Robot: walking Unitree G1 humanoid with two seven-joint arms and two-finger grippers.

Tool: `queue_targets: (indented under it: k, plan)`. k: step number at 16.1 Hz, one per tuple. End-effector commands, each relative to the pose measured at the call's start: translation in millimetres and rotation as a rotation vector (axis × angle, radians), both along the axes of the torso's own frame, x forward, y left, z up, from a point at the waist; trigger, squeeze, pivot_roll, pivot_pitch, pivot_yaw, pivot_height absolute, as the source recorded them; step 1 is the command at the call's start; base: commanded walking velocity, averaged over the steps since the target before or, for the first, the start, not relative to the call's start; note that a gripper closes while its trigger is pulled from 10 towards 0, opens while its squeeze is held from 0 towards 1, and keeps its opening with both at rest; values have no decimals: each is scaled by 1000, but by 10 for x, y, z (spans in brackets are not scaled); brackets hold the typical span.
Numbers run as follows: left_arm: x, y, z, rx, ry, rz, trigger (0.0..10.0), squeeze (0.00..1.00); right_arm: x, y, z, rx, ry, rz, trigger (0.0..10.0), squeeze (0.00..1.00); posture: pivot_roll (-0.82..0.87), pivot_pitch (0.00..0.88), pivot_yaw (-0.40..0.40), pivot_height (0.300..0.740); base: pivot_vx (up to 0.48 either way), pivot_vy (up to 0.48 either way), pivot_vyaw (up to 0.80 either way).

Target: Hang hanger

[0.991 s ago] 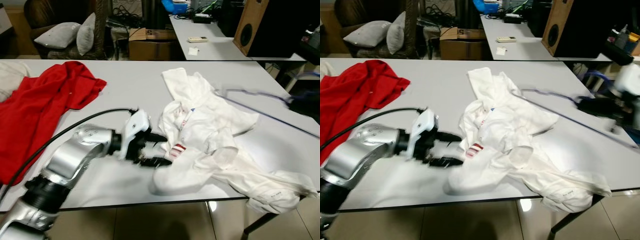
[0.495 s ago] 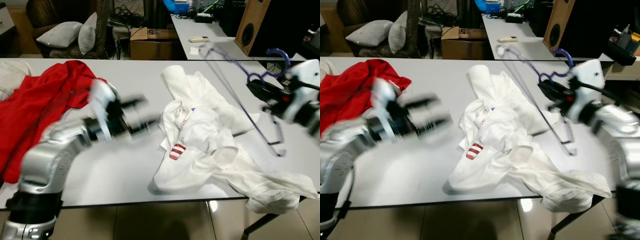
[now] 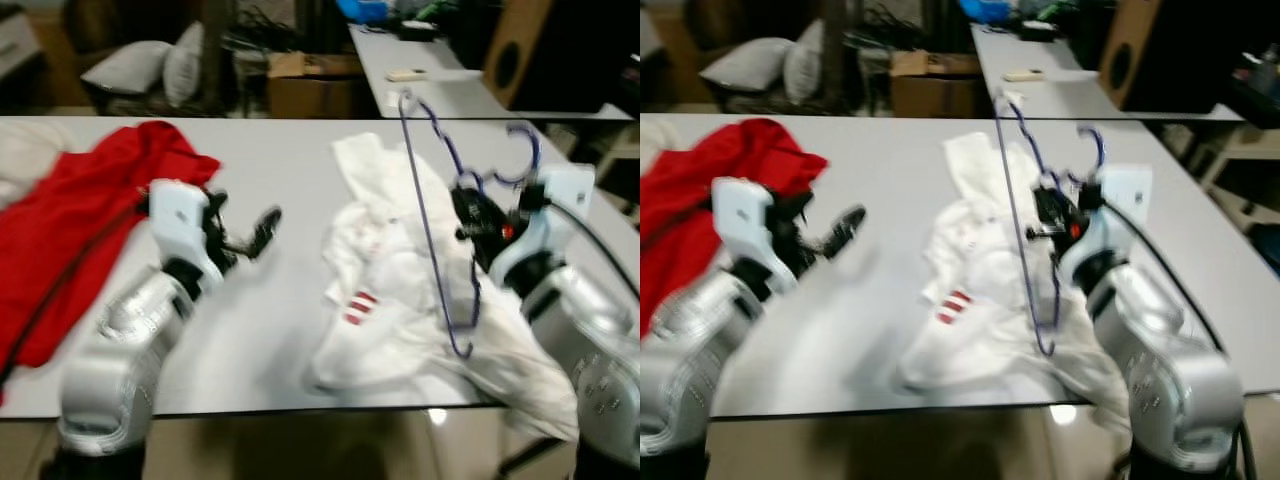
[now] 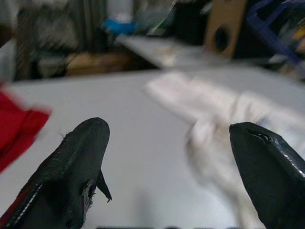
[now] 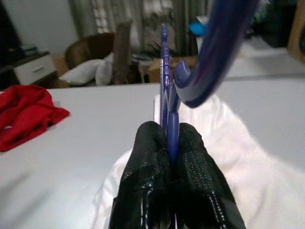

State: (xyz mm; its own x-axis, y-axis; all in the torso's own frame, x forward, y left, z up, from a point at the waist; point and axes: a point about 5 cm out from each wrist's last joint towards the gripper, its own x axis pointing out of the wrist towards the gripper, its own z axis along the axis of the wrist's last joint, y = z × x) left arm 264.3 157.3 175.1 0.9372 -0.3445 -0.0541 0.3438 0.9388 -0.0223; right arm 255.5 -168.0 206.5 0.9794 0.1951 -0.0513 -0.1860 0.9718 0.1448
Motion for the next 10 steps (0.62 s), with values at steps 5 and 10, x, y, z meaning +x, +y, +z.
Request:
queue_targets:
  k: [5, 10]
  plan:
    - [-88, 52, -60, 48, 9, 78, 10000, 0, -54, 184, -3, 41, -4, 85, 10000, 0, 40, 0, -5, 740, 0, 388, 0]
    - [-71, 36, -62, 55, -3, 93, 10000, 0, -48, 335, -34, 53, -7, 166, 10000, 0, 55, 0, -25, 740, 0, 362, 0]
